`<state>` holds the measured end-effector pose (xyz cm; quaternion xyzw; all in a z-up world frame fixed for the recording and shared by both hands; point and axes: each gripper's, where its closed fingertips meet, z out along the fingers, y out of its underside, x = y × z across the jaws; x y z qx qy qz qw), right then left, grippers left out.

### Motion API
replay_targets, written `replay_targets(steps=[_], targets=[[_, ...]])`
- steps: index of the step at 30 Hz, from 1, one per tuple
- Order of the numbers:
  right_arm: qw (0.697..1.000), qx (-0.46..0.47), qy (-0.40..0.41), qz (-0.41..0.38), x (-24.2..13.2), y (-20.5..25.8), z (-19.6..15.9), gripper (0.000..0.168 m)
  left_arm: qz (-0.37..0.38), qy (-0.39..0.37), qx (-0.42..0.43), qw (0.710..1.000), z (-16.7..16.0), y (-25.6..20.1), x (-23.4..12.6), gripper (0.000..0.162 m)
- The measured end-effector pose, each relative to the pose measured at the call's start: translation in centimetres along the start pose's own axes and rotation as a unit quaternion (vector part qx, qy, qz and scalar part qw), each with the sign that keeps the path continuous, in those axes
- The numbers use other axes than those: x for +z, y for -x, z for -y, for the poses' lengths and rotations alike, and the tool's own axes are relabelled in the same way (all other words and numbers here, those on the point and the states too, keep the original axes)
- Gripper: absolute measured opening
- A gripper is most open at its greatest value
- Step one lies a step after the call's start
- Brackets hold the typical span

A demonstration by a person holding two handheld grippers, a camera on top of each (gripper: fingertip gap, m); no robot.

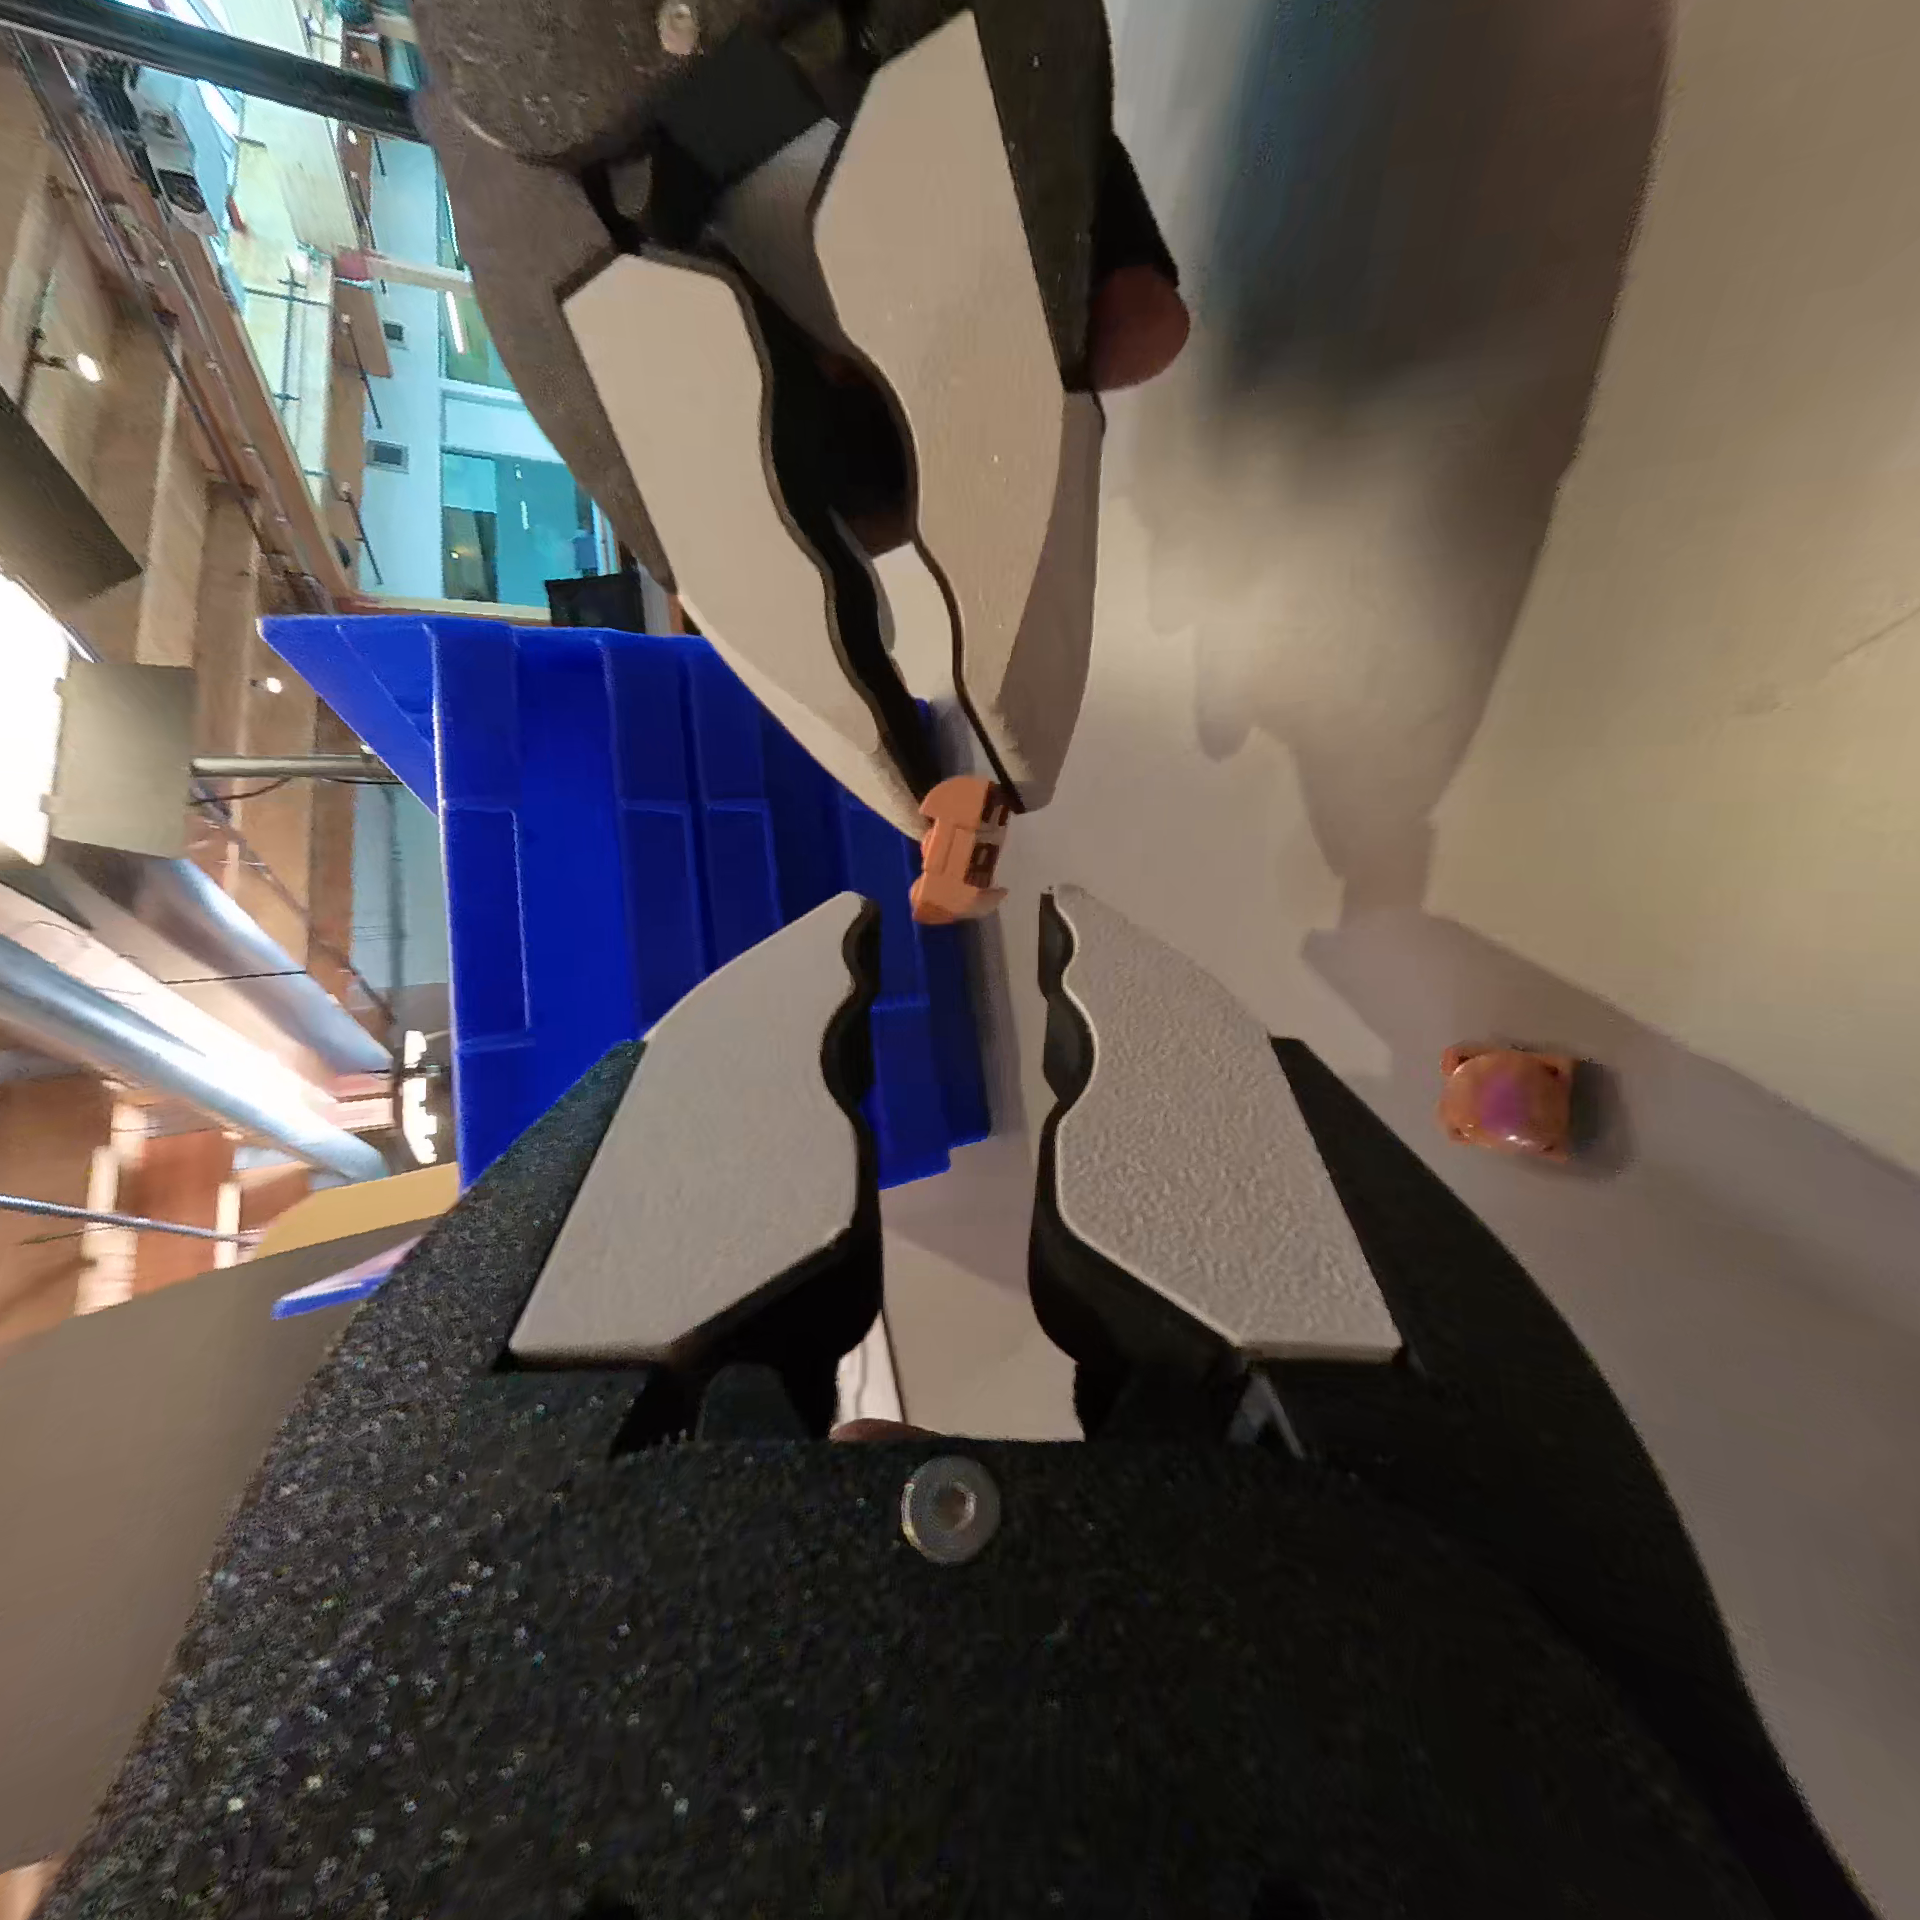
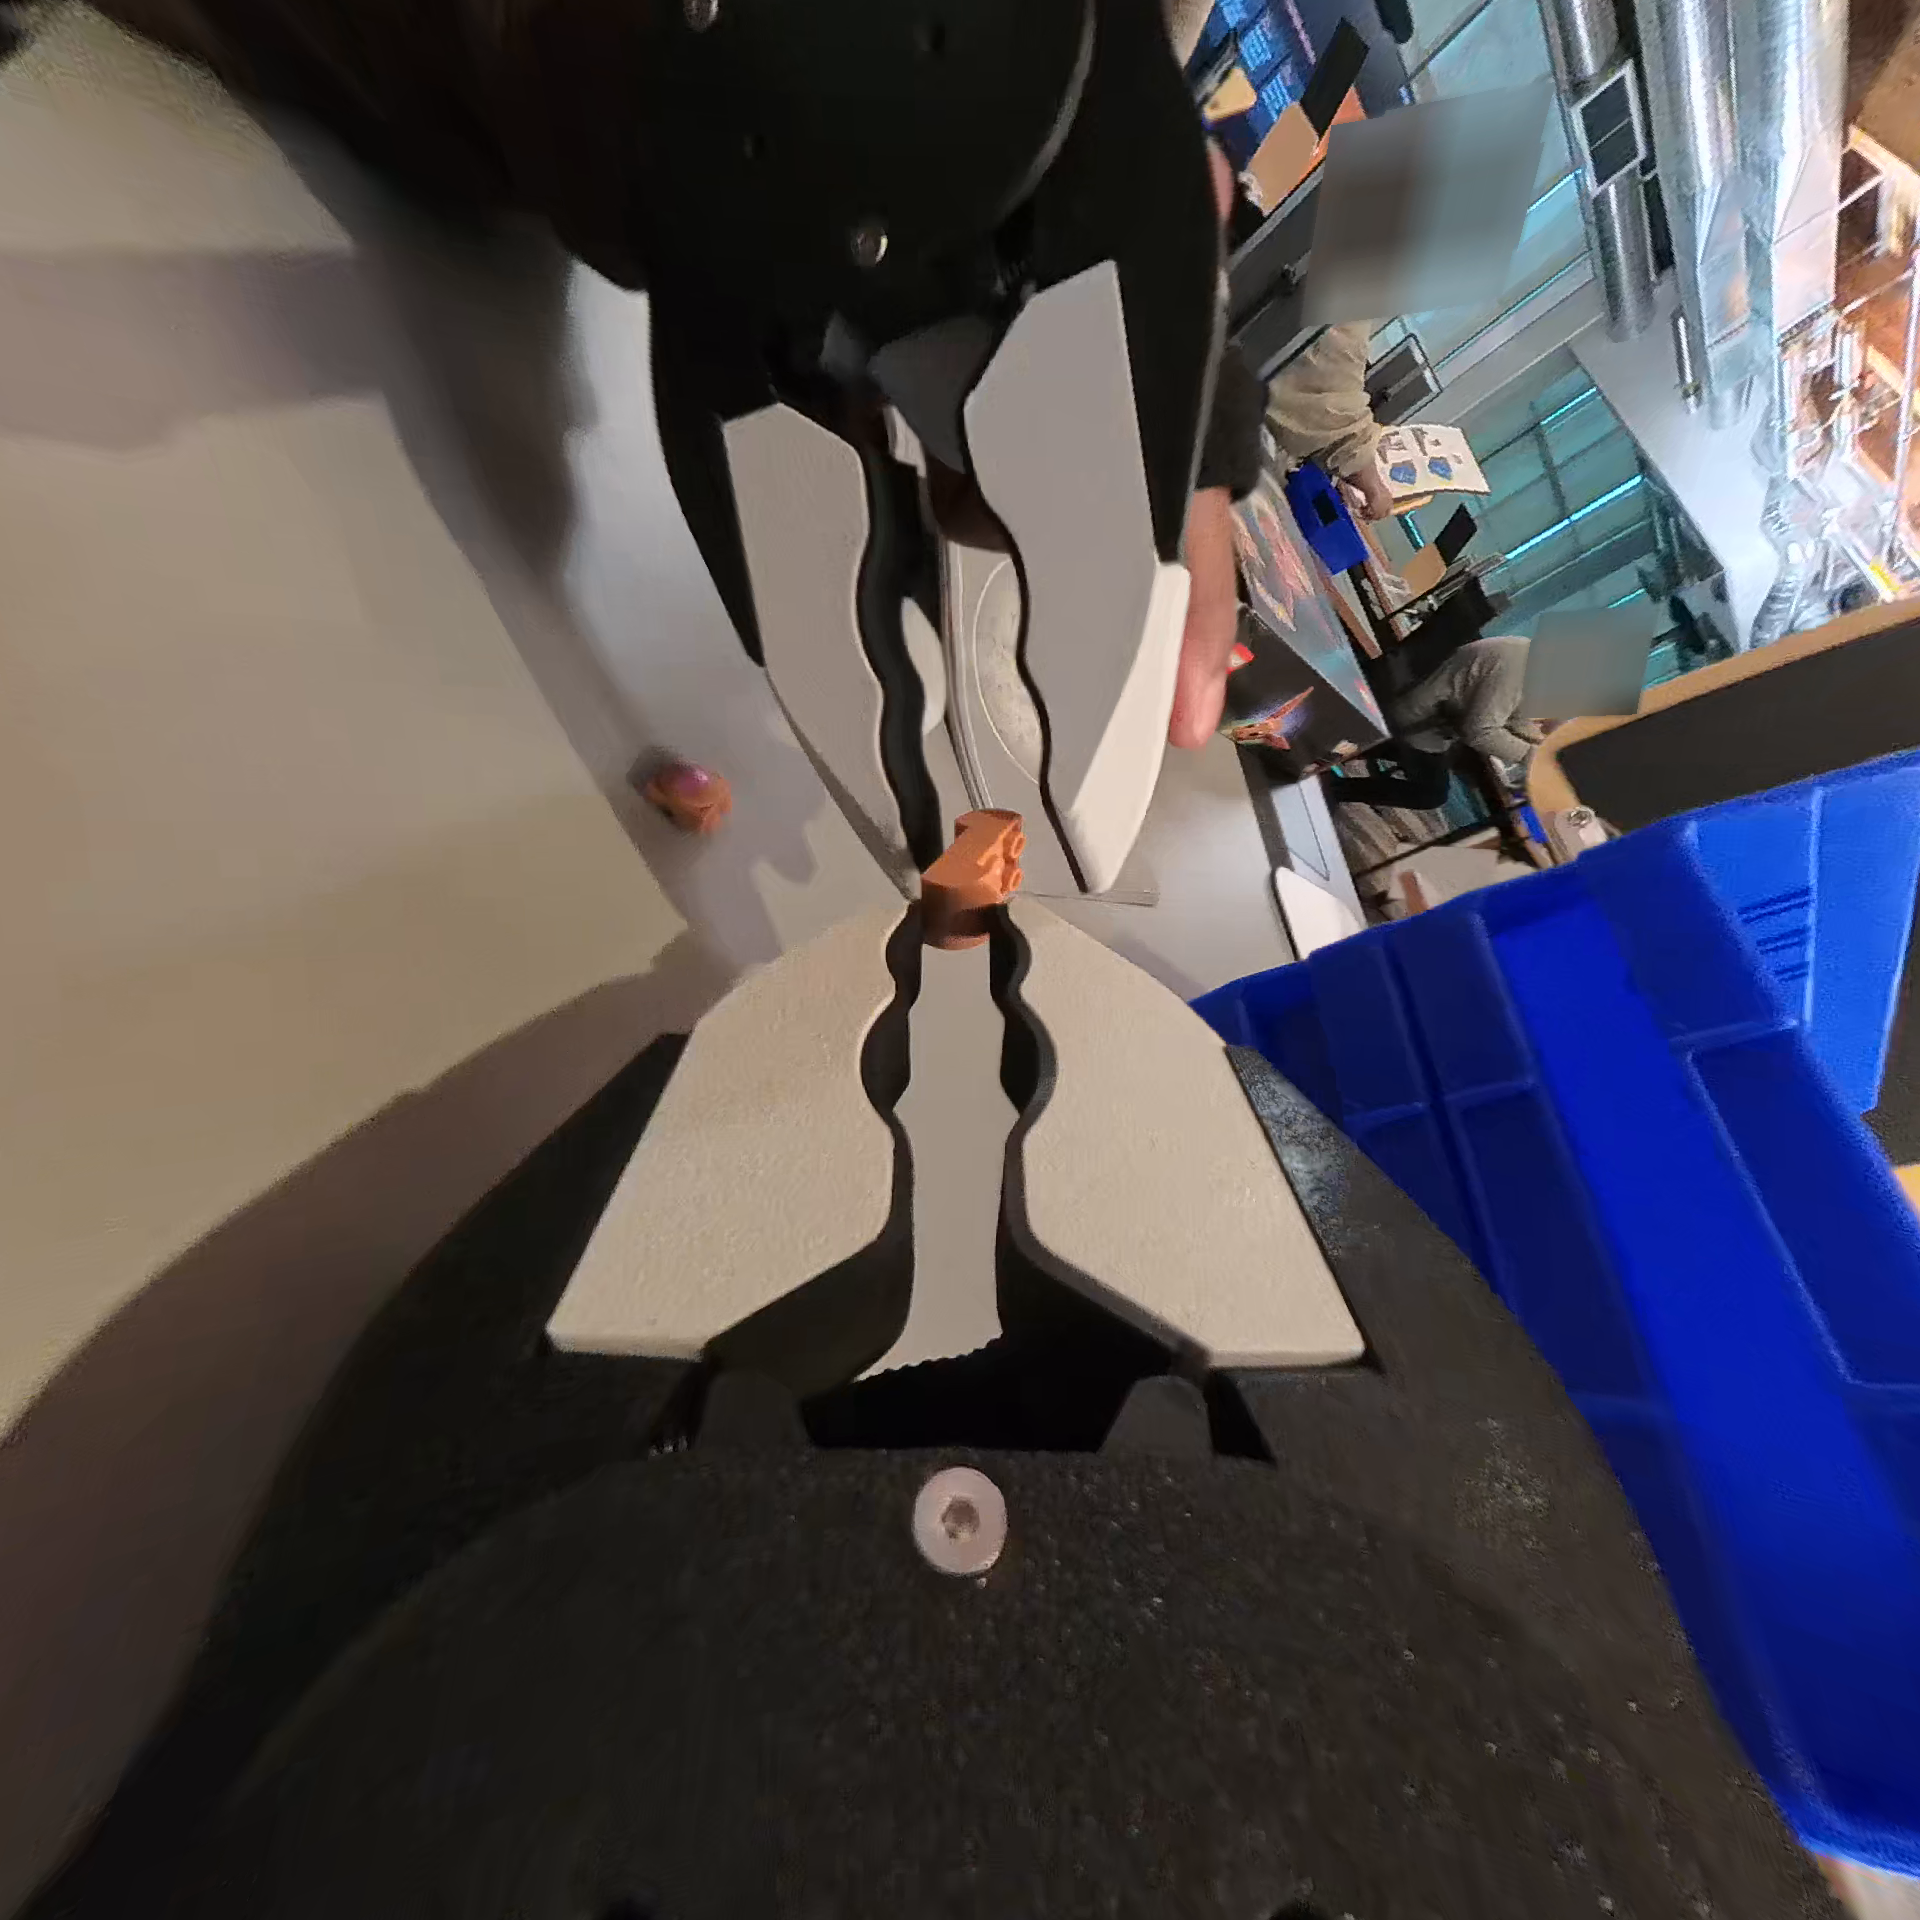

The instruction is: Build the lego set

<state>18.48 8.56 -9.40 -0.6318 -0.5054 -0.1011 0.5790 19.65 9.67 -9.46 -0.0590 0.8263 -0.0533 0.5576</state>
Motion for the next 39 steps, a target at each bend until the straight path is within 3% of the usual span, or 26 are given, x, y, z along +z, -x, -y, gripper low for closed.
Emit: replay_targets(steps=[19,26,31,39], targets=[[0.997,-0.079,0.019,-0.018,0.0,0.7,0.1,0.012,0.022,0.050,0.081,0.995,-0.3,-0.6,0.9,0.012],[0.990,-0.099,0.055,-0.086,-0.1,-1.0,-0.8,0.014,0.069,0.124,0.076,0.987,-1.4,0.8,1.2,0.011],[0.973,-0.161,0.100,-0.129,0.3,-1.2,-1.4,0.022,0.078,0.166,0.072,0.980,-1.9,1.0,1.5,0.011],[0.956,-0.213,0.130,-0.157,0.5,-1.5,-1.4,0.010,0.074,0.178,0.082,0.978,-1.7,0.6,1.7,0.010]])
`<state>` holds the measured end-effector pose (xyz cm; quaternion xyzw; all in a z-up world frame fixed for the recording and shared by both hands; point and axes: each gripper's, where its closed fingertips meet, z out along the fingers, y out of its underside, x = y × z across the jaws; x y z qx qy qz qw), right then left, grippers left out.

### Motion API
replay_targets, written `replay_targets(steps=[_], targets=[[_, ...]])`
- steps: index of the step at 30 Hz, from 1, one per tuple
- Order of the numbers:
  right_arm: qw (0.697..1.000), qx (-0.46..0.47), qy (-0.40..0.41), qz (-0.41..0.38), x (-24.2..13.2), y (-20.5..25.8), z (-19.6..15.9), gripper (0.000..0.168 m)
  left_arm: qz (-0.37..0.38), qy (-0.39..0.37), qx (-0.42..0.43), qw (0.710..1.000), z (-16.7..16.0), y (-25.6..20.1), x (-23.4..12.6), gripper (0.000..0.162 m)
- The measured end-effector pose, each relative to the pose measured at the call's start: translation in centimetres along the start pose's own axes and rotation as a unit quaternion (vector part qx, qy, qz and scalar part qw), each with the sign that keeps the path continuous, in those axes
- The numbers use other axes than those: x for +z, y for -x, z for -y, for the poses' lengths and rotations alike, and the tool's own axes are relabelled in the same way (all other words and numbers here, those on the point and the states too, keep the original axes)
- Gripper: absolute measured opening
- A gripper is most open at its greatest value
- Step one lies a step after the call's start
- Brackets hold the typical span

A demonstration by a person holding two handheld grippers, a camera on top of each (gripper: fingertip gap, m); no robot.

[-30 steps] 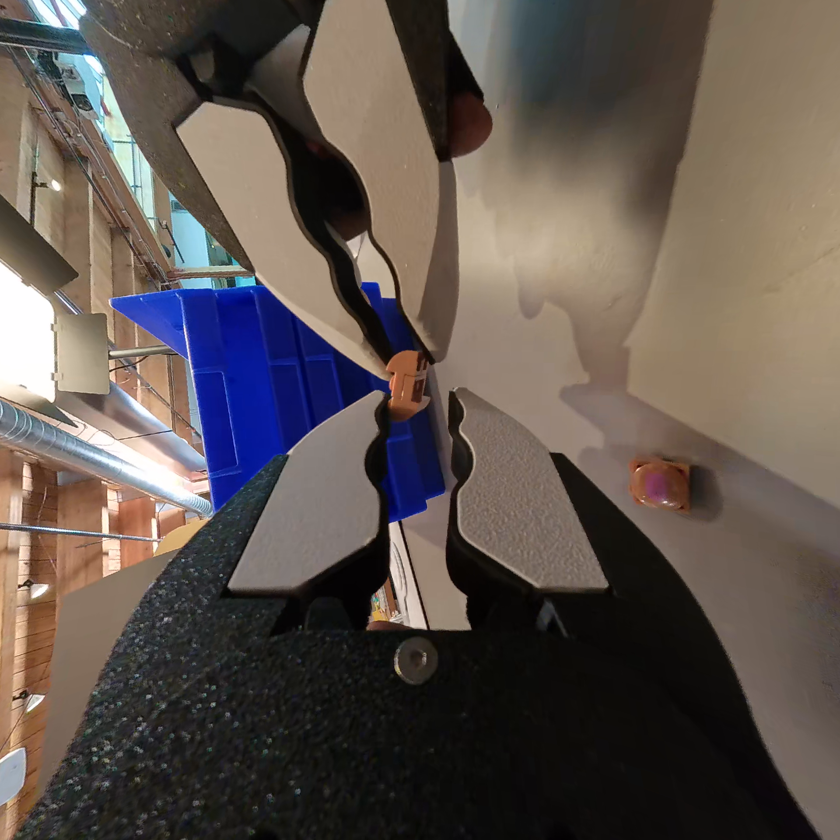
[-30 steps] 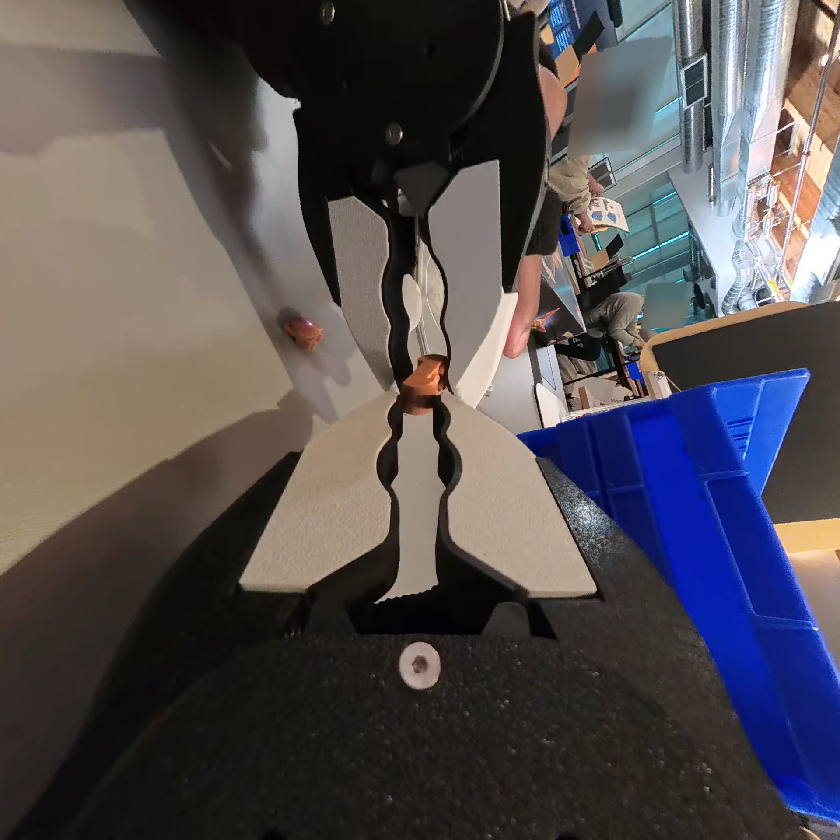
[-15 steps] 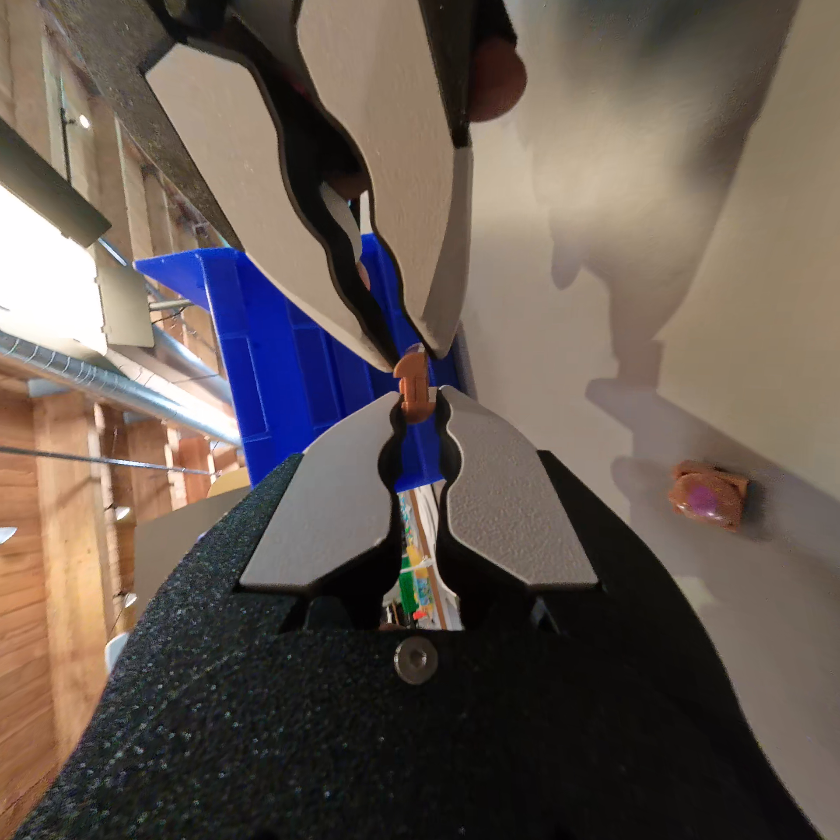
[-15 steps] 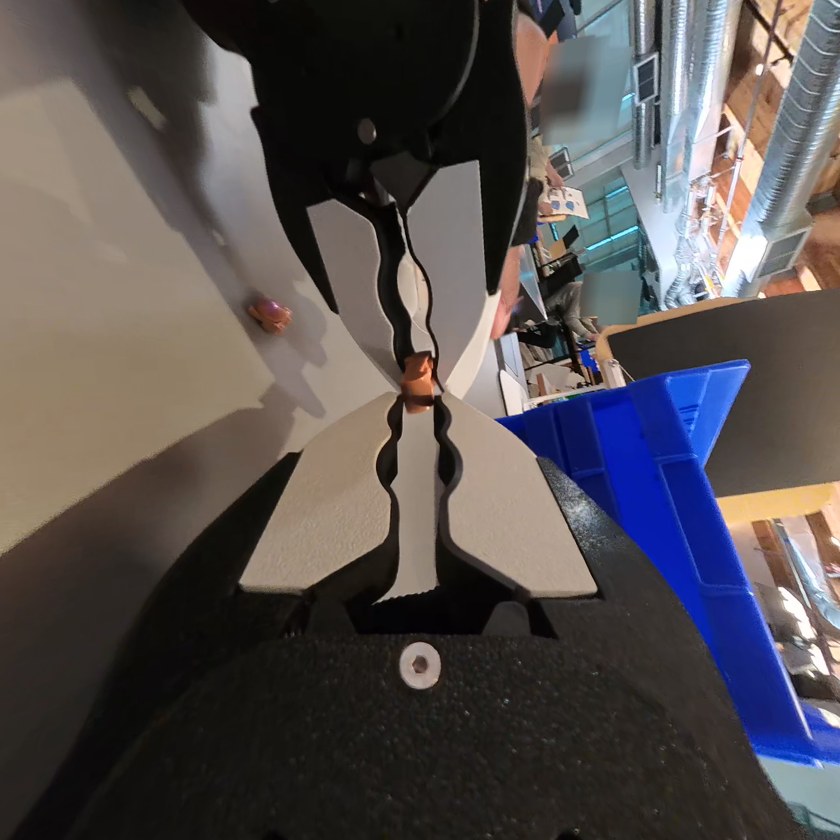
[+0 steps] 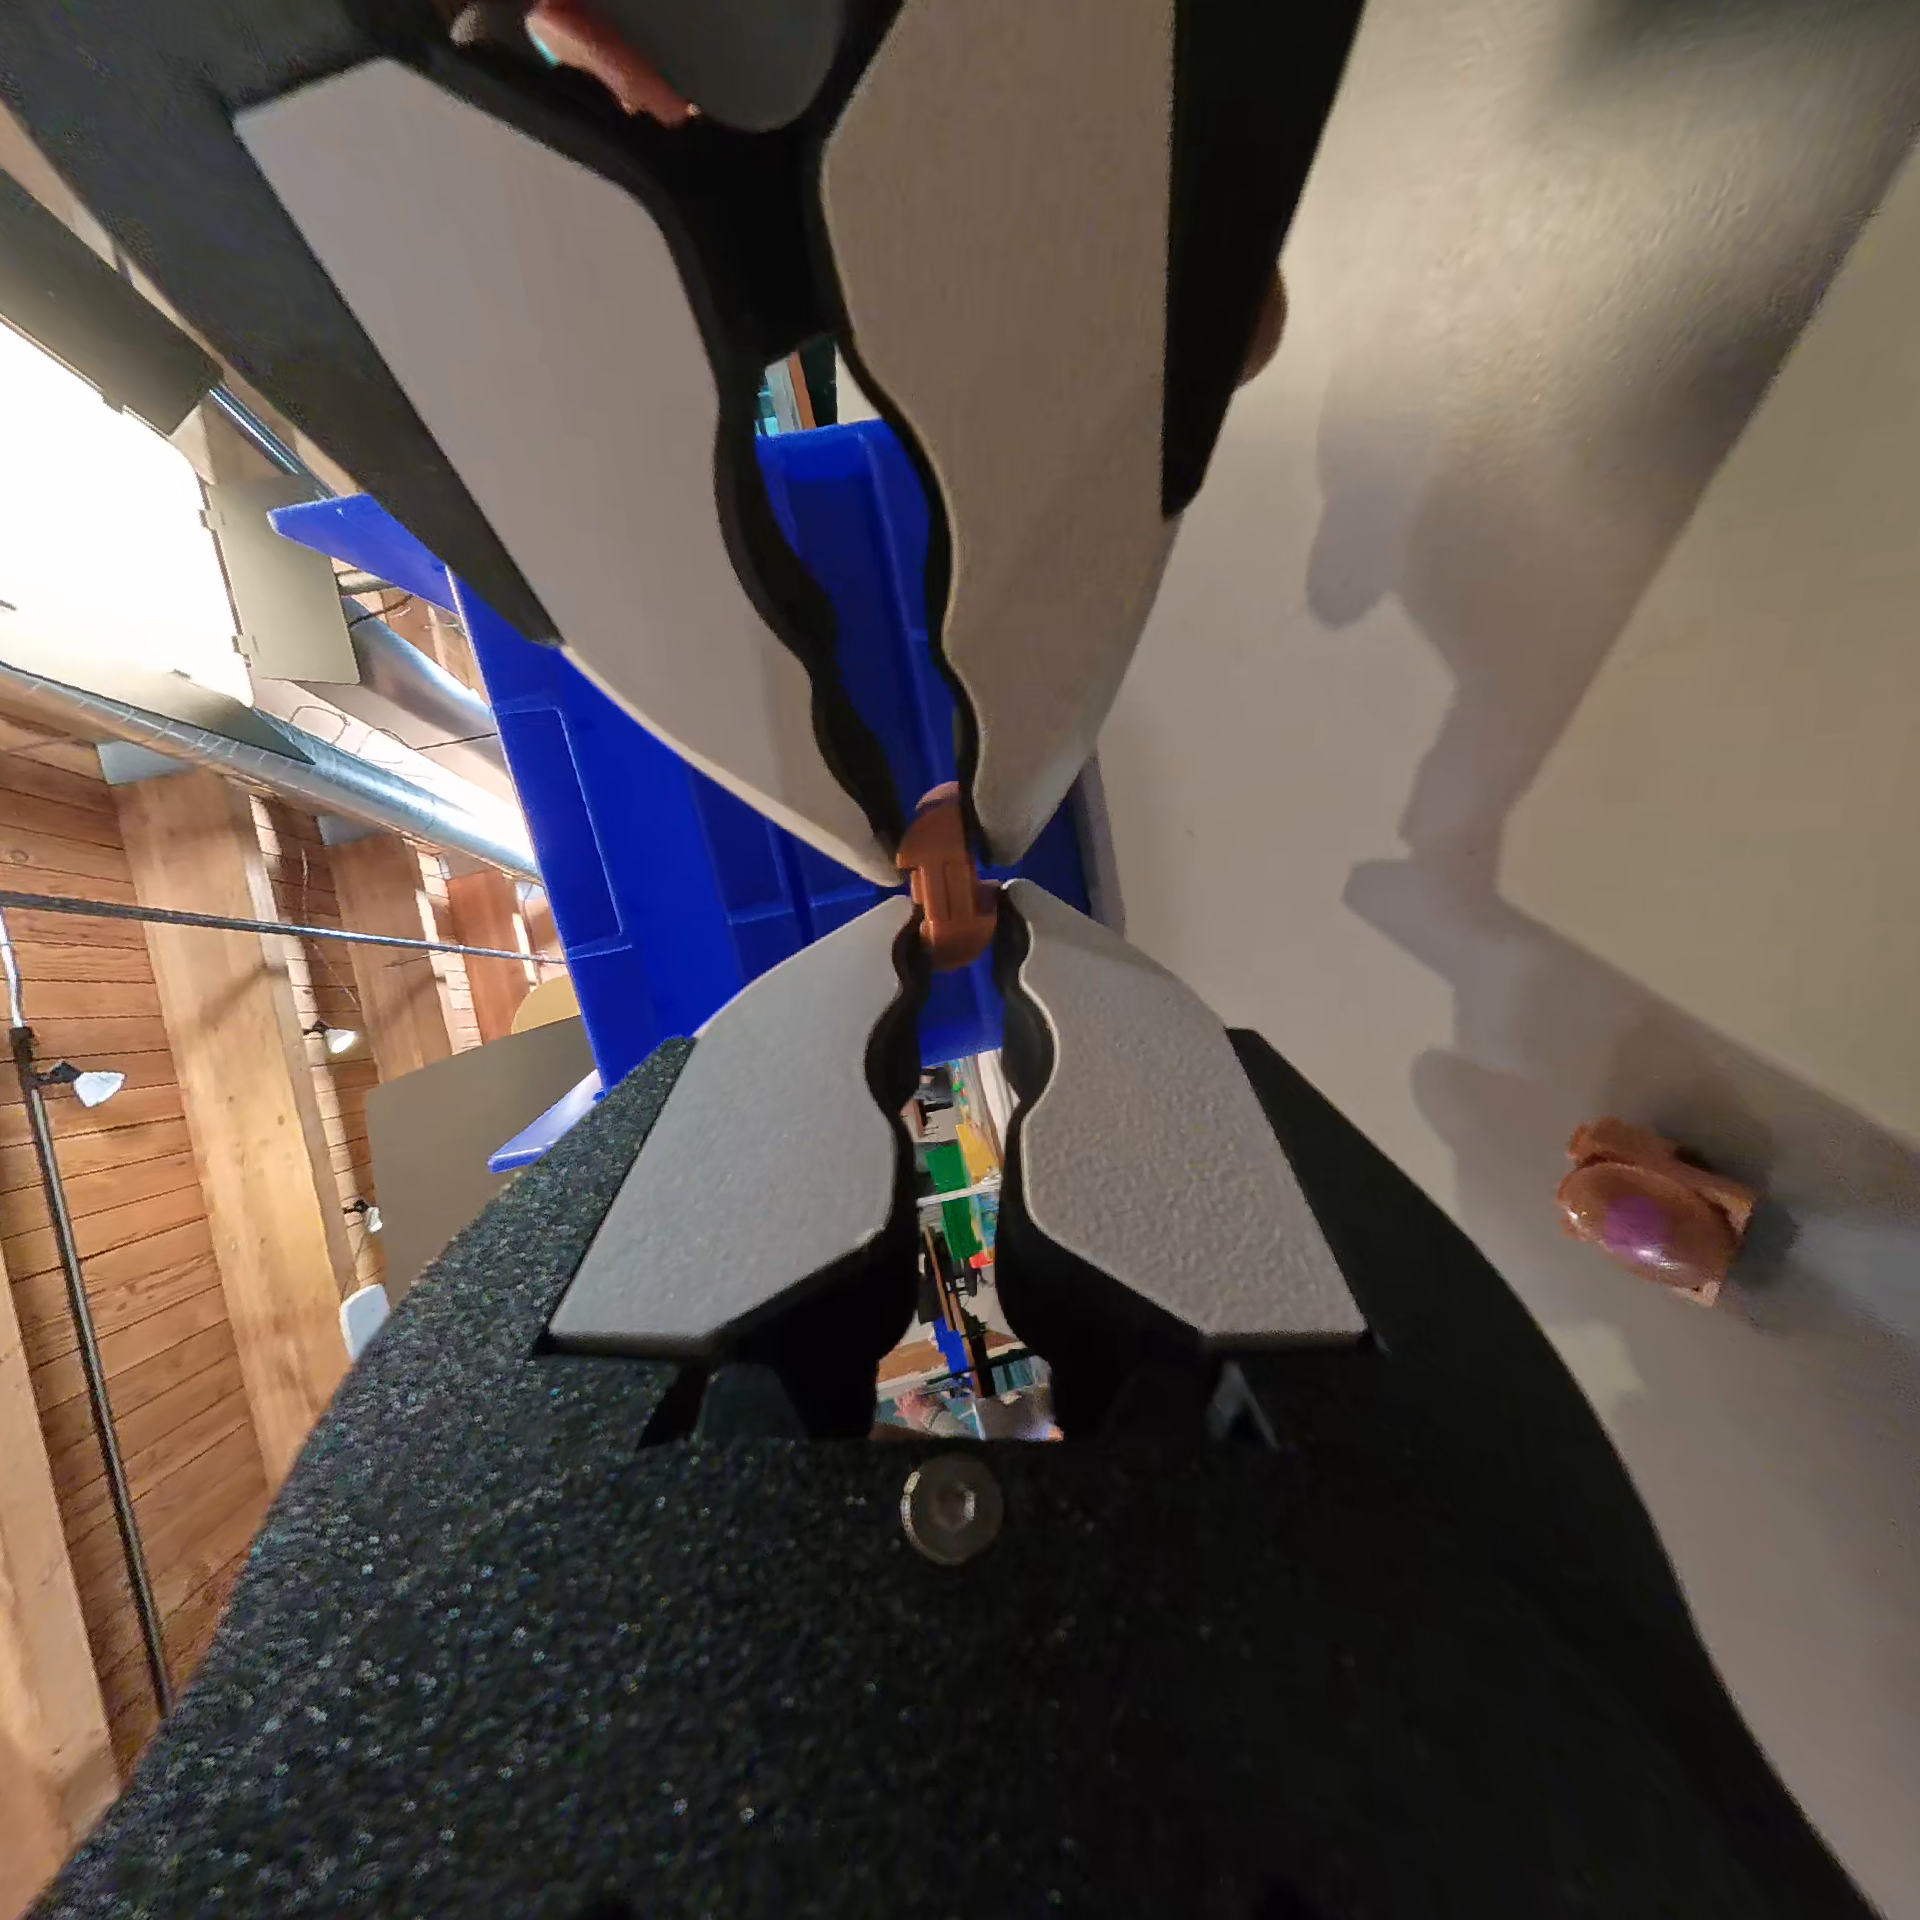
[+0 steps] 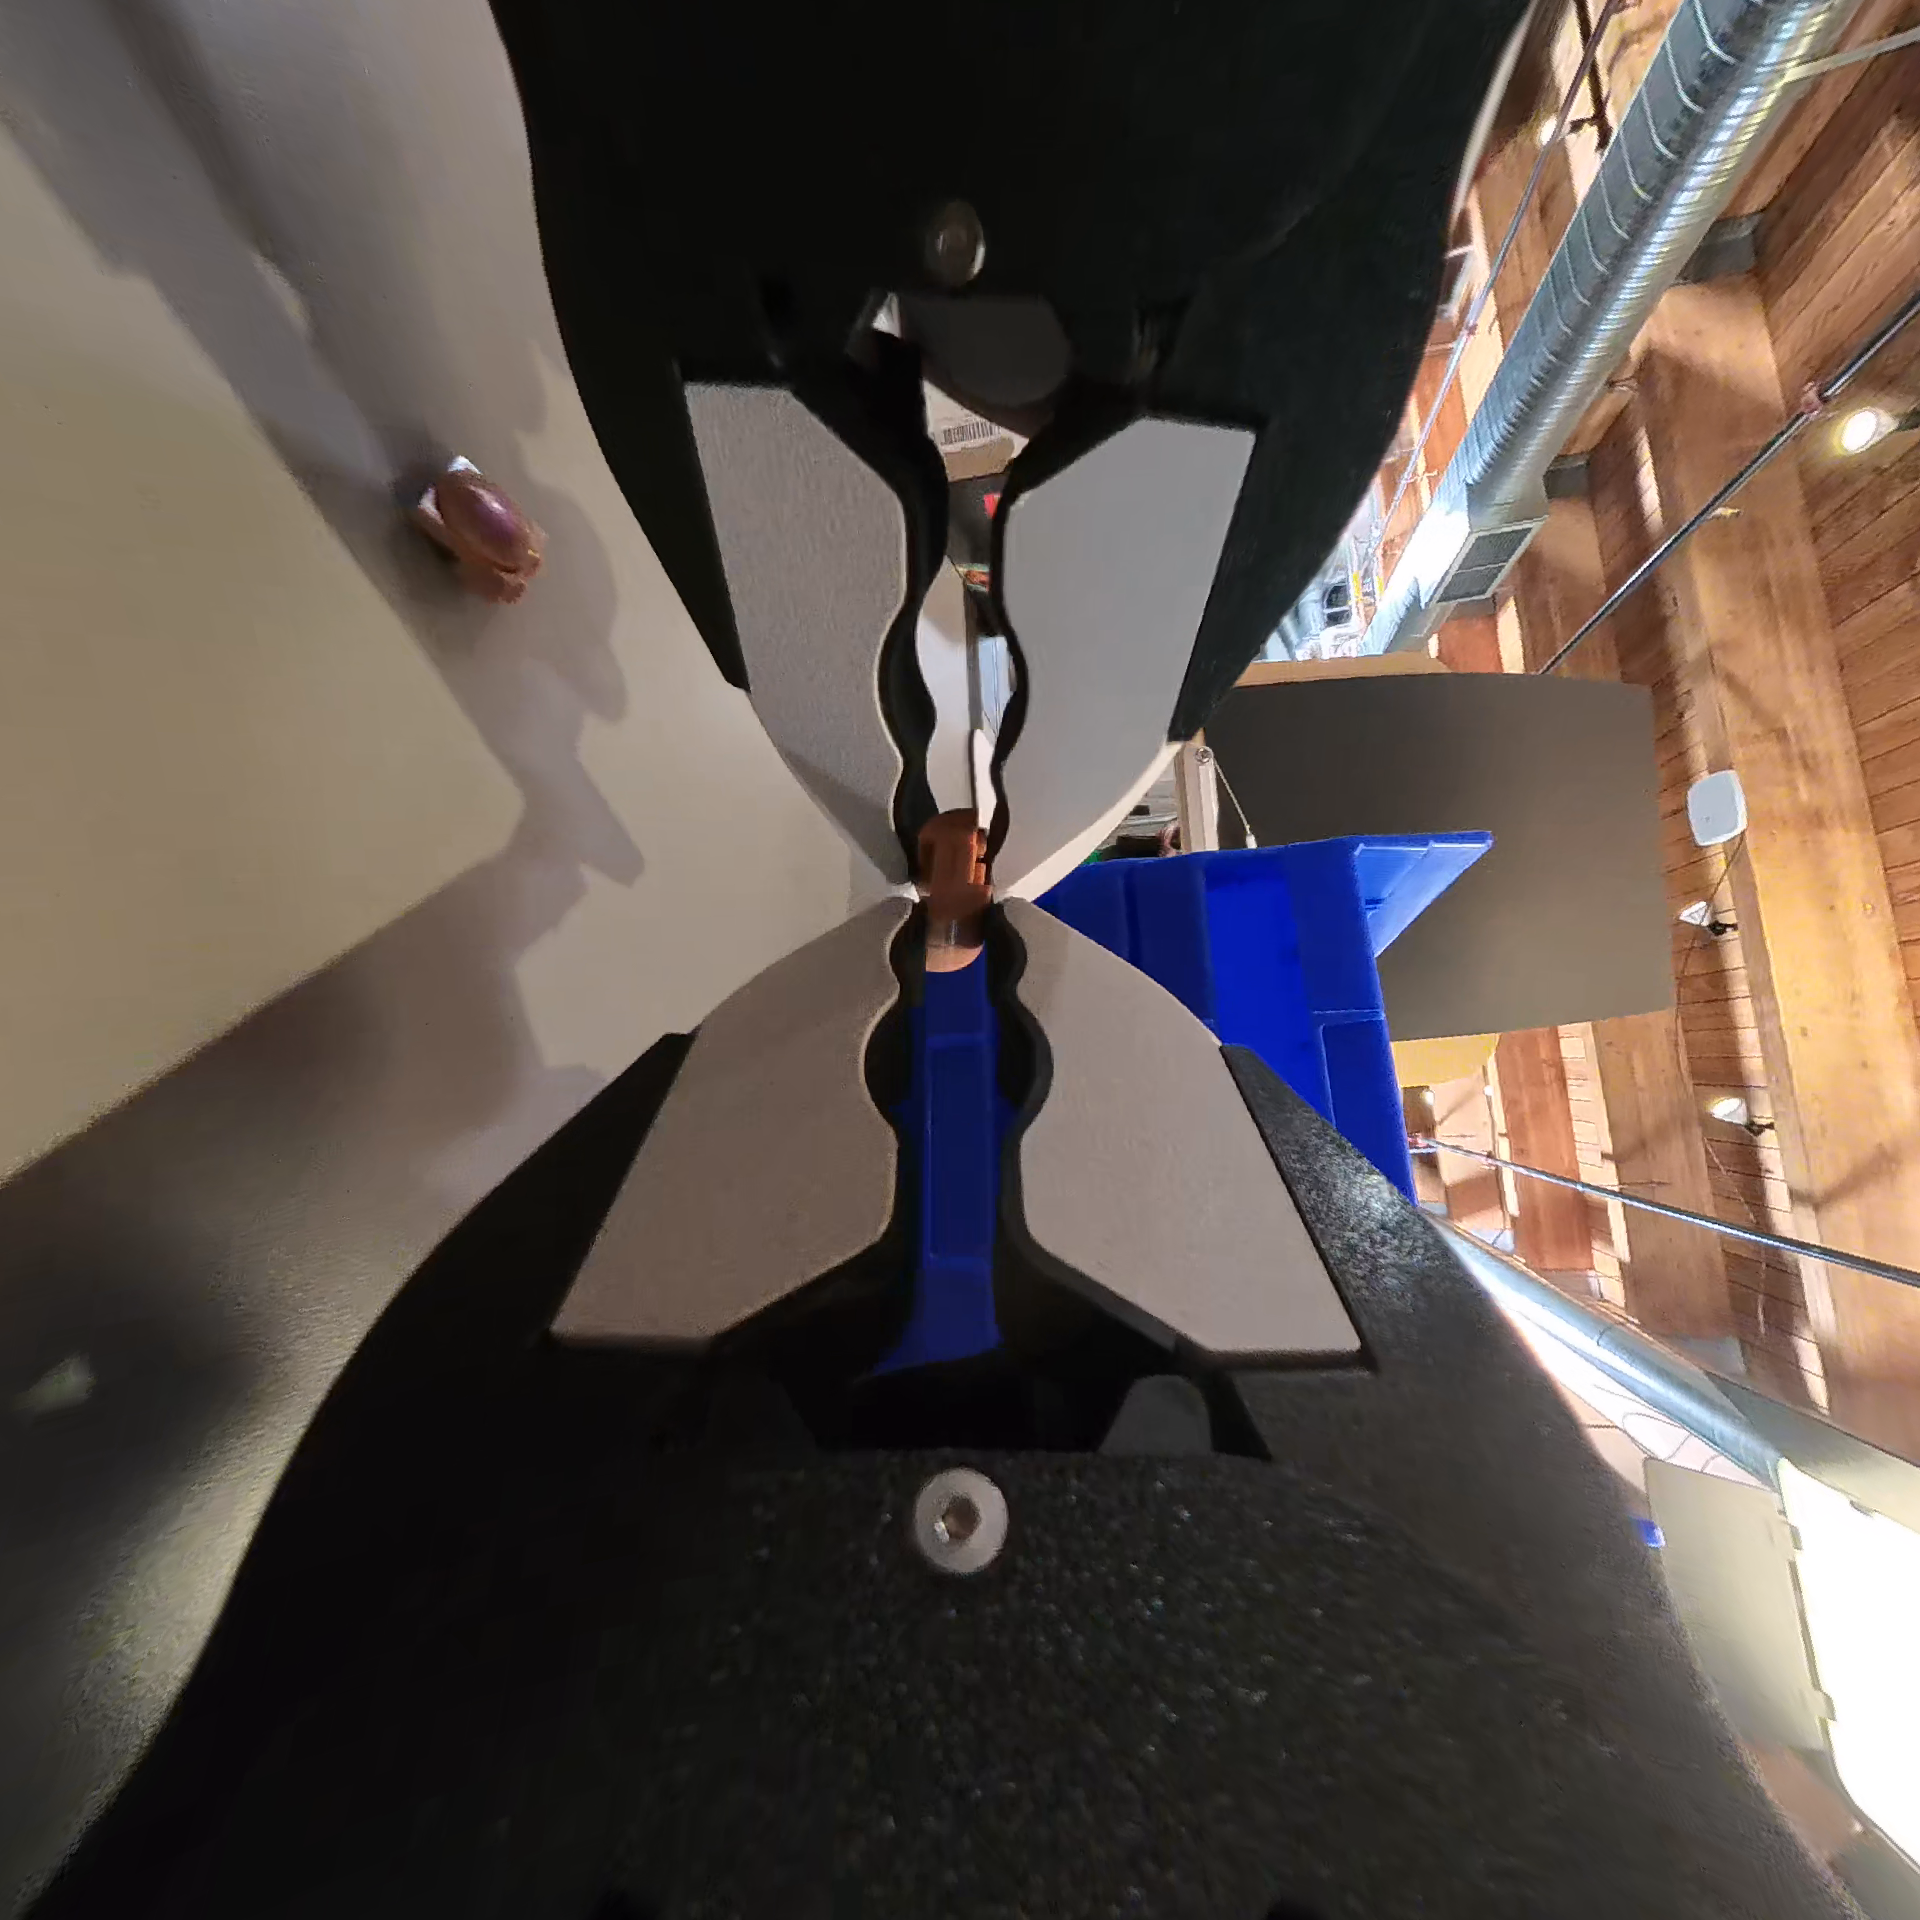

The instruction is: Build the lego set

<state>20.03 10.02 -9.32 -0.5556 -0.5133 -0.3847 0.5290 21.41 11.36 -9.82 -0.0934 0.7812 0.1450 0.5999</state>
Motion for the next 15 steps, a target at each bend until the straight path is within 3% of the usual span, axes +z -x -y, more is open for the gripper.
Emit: replay_targets(steps=[7,15], targets=[[0.992,0.111,-0.025,0.046,-0.15,0.02,0.14,0.011,0.026,-0.001,0.046,0.999,0.12,0.26,-0.08,0.009],[0.956,0.272,-0.044,0.103,0.10,0.18,-0.07,0.013,0.047,0.005,0.077,0.996,-0.06,0.39,0.14,0.008]])
